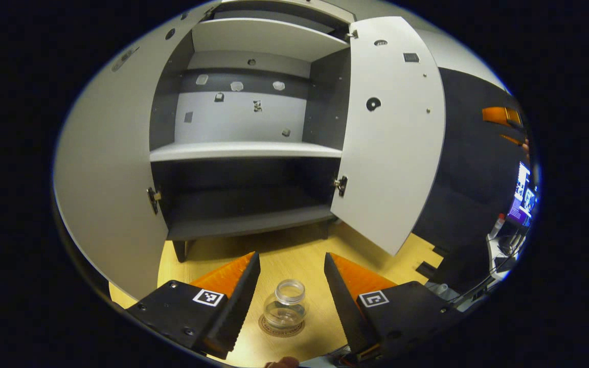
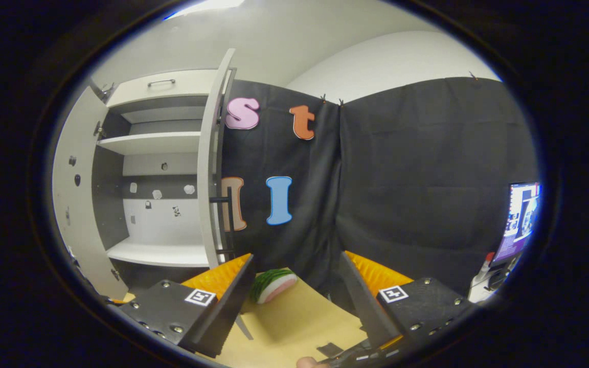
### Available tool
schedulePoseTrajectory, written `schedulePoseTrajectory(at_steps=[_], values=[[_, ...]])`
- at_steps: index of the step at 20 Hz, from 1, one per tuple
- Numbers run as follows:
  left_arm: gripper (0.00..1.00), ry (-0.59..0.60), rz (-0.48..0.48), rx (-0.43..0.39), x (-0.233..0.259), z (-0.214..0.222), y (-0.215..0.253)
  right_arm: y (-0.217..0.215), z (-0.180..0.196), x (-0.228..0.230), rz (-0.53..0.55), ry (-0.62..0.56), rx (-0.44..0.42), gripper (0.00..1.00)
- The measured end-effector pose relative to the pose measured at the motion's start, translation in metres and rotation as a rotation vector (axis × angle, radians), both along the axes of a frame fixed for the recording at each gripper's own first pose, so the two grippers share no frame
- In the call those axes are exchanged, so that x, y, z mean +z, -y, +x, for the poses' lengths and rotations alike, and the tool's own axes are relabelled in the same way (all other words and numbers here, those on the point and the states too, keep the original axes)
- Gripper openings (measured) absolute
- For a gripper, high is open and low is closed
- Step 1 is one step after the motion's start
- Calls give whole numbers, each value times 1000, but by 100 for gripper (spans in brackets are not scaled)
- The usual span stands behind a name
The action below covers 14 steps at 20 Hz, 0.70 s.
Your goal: Grasp the bottle in the cabinet with the left hand and place it on the coaster, then close the right door with the right hand and the left door with the left hand.
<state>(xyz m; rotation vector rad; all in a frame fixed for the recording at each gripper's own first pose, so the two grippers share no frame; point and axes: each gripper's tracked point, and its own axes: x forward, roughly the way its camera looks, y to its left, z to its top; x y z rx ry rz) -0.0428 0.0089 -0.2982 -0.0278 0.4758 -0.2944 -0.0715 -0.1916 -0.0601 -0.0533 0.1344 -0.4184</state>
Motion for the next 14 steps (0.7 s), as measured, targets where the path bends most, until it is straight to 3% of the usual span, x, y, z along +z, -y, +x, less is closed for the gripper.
schedulePoseTrajectory(at_steps=[4,8,12,14], values=[[81,135,-36,60,81,13,-6,-5,21,1,15,9,43,100],[93,280,-54,148,157,16,-27,-23,54,5,30,35,127,100],[96,364,18,257,201,7,-63,-36,83,8,20,54,183,97],[92,391,36,296,213,1,-74,-31,95,12,-5,60,173,100]])
